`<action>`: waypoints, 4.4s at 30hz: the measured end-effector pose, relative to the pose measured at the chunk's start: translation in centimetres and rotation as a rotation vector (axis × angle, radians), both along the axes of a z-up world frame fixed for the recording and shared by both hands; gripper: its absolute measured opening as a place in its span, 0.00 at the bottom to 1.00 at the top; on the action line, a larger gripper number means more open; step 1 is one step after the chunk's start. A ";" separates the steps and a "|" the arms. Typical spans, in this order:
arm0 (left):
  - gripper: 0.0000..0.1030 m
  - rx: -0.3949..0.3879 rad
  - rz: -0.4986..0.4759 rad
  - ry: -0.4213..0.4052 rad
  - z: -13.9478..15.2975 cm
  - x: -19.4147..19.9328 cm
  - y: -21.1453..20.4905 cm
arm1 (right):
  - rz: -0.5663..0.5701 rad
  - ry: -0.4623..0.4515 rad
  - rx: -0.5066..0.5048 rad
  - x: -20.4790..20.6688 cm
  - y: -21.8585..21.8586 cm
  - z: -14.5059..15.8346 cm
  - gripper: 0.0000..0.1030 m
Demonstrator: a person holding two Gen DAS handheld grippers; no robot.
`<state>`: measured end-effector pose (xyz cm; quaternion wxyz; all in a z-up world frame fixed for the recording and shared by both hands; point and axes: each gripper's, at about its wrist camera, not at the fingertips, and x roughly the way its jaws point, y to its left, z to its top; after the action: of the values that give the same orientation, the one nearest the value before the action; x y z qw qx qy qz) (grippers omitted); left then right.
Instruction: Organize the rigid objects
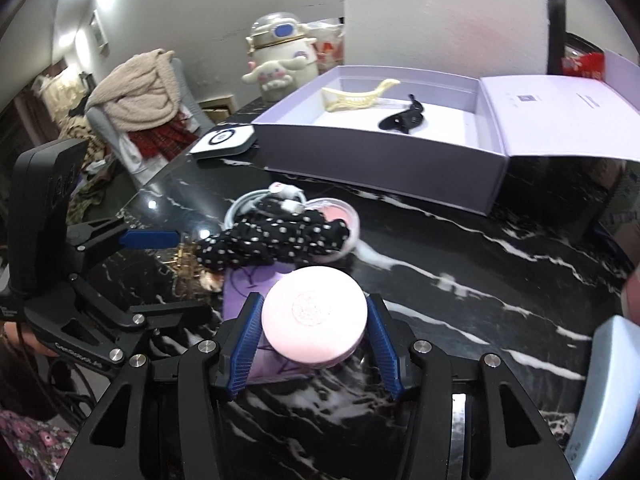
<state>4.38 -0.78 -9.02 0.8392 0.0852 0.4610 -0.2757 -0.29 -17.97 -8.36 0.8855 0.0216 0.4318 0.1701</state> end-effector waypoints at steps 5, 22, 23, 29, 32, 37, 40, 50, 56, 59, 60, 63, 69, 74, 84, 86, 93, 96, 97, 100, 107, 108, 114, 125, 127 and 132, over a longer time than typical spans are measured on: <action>0.76 -0.034 -0.008 -0.001 0.3 0.5 0.2 | -0.002 0.006 0.010 0.0 -0.1 0.0 0.50; 0.50 -0.058 0.005 -0.009 0.5 -0.5 0.9 | -0.011 -0.008 0.014 -0.2 -0.2 0.4 0.50; 0.50 -0.057 0.012 -0.007 0.6 -0.5 1.1 | -0.010 -0.009 0.013 -0.3 -0.2 0.4 0.50; 0.50 -0.073 0.054 -0.006 1.2 -1.1 2.2 | -0.003 -0.016 0.017 -0.7 0.0 0.5 0.50; 0.49 -0.082 0.060 -0.024 1.8 -1.7 2.8 | 0.007 -0.022 0.020 -0.9 0.2 0.6 0.50; 0.49 -0.072 0.073 -0.034 2.1 -2.1 2.8 | 0.020 -0.024 0.028 -1.0 0.4 0.6 0.50; 0.49 -0.063 0.078 -0.034 2.1 -2.1 2.6 | 0.022 -0.027 0.029 -1.1 0.4 0.6 0.50; 0.49 0.002 0.075 -0.032 0.5 -1.5 1.8 | 0.013 -0.023 0.024 -1.6 0.2 0.6 0.50; 0.50 0.040 0.051 -0.074 0.3 -1.2 1.0 | -0.002 -0.010 0.031 -1.4 -0.3 0.3 0.50; 0.50 0.036 0.040 -0.088 0.2 -1.2 0.7 | -0.004 -0.007 0.030 -1.3 -0.4 0.2 0.50; 0.49 0.038 0.040 -0.092 0.2 -1.2 0.7 | -0.005 -0.006 0.030 -1.2 -0.4 0.2 0.50; 0.48 0.038 0.035 -0.084 0.3 -1.2 0.7 | -0.009 -0.005 0.034 -1.2 -0.6 0.2 0.50; 0.48 0.000 0.050 -0.049 0.6 -1.4 1.2 | -0.007 -0.013 0.035 -1.2 -0.7 0.4 0.50; 0.48 -0.014 0.074 -0.055 1.3 -2.0 1.7 | 0.006 -0.019 0.040 -1.1 -0.5 0.6 0.50; 0.48 -0.019 0.096 -0.128 4.4 -2.6 1.6 | 0.052 -0.055 0.024 -0.8 0.3 1.9 0.50; 0.48 -0.019 0.089 -0.138 4.9 -2.5 1.3 | 0.060 -0.068 0.015 -0.8 0.4 2.4 0.50; 0.48 -0.046 0.069 -0.172 6.5 -1.7 0.2 | 0.082 -0.101 -0.016 -0.5 0.5 3.7 0.50; 0.48 -0.050 0.055 -0.185 7.2 -1.4 -0.3 | 0.079 -0.110 -0.022 -0.4 0.2 4.2 0.50; 0.48 -0.051 0.050 -0.188 7.4 -1.2 -0.6 | 0.077 -0.112 -0.023 -0.3 0.1 4.4 0.50; 0.48 -0.052 0.039 -0.197 7.9 -0.6 -1.1 | 0.070 -0.120 -0.026 0.0 -0.4 4.9 0.50; 0.48 -0.056 0.028 -0.216 9.1 1.1 -2.2 | 0.060 -0.133 -0.045 0.9 -1.5 6.1 0.50; 0.48 -0.059 0.026 -0.218 9.3 1.4 -2.3 | 0.060 -0.135 -0.048 1.1 -1.7 6.4 0.50; 0.48 -0.072 0.010 -0.238 10.5 3.0 -3.5 | 0.058 -0.146 -0.058 2.2 -2.7 7.7 0.50; 0.48 -0.079 0.004 -0.248 12.3 6.1 -5.0 | 0.039 -0.186 -0.077 5.1 -4.2 10.4 0.50; 0.48 -0.078 0.001 -0.251 12.5 6.7 -5.3 | 0.040 -0.191 -0.081 5.8 -4.3 10.8 0.50; 0.48 -0.078 -0.001 -0.249 12.9 8.5 -6.0 | 0.041 -0.201 -0.081 7.1 -4.5 11.4 0.50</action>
<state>12.87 -6.78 3.87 0.8923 0.0864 0.3424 -0.2812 6.80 -22.50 3.03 0.9209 -0.0401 0.3475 0.1721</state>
